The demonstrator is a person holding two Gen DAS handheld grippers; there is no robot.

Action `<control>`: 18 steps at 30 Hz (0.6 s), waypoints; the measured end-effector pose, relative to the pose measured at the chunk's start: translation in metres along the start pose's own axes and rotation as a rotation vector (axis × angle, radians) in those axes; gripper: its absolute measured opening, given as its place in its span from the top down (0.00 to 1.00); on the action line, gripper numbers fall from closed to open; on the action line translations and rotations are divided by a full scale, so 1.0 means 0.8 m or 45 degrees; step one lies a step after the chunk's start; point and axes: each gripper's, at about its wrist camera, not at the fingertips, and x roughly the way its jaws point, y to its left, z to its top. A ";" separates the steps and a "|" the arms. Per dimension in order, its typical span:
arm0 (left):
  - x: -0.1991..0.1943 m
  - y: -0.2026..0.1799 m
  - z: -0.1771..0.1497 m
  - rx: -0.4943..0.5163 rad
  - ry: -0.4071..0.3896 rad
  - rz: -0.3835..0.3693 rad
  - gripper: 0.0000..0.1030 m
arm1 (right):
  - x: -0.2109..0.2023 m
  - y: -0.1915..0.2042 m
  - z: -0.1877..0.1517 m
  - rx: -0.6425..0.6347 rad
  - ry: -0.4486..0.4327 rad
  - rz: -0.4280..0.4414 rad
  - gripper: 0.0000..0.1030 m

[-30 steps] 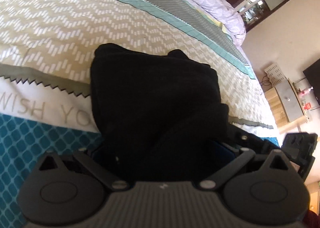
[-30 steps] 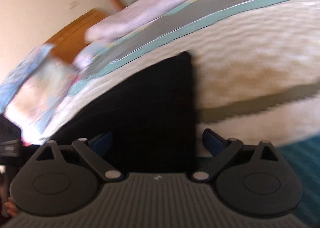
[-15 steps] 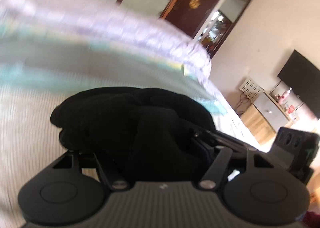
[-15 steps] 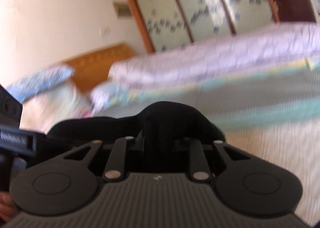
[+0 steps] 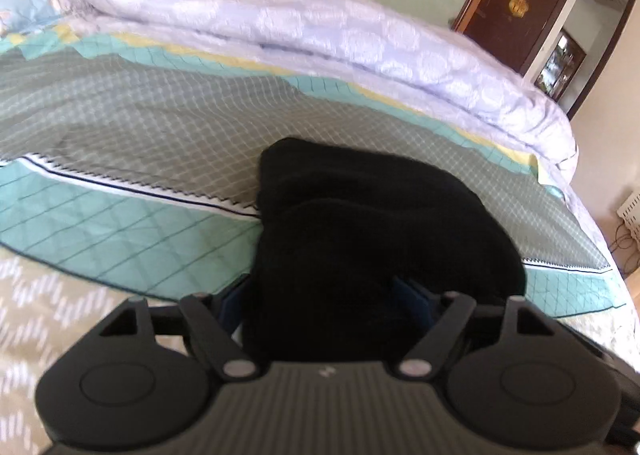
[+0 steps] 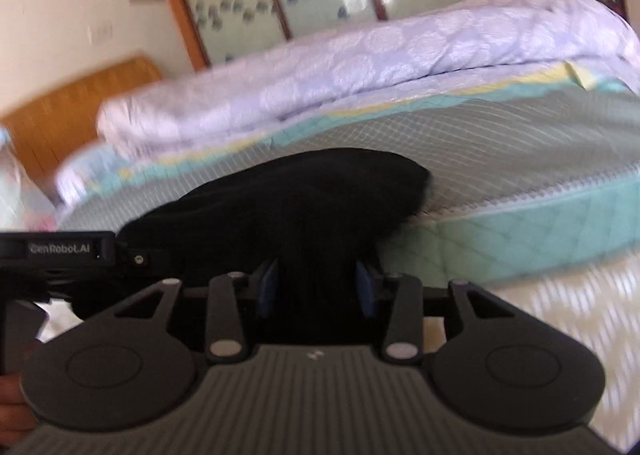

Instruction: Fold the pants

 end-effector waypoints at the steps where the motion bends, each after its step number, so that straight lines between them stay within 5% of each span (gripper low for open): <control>1: -0.014 -0.001 -0.005 0.006 -0.021 0.013 0.25 | -0.019 -0.003 -0.006 0.026 -0.007 -0.008 0.54; 6: -0.114 -0.034 -0.044 0.130 -0.110 0.144 0.18 | -0.129 0.014 -0.042 0.095 -0.002 0.004 0.40; 8: -0.162 -0.054 -0.067 0.201 -0.133 0.200 0.08 | -0.170 0.032 -0.063 0.073 0.004 0.005 0.34; 11: -0.227 -0.089 -0.101 0.308 -0.180 0.293 0.00 | -0.219 0.060 -0.085 0.035 -0.024 -0.029 0.10; 18: -0.348 -0.148 -0.167 0.385 -0.087 0.368 0.00 | -0.311 0.089 -0.123 -0.013 -0.008 -0.149 0.00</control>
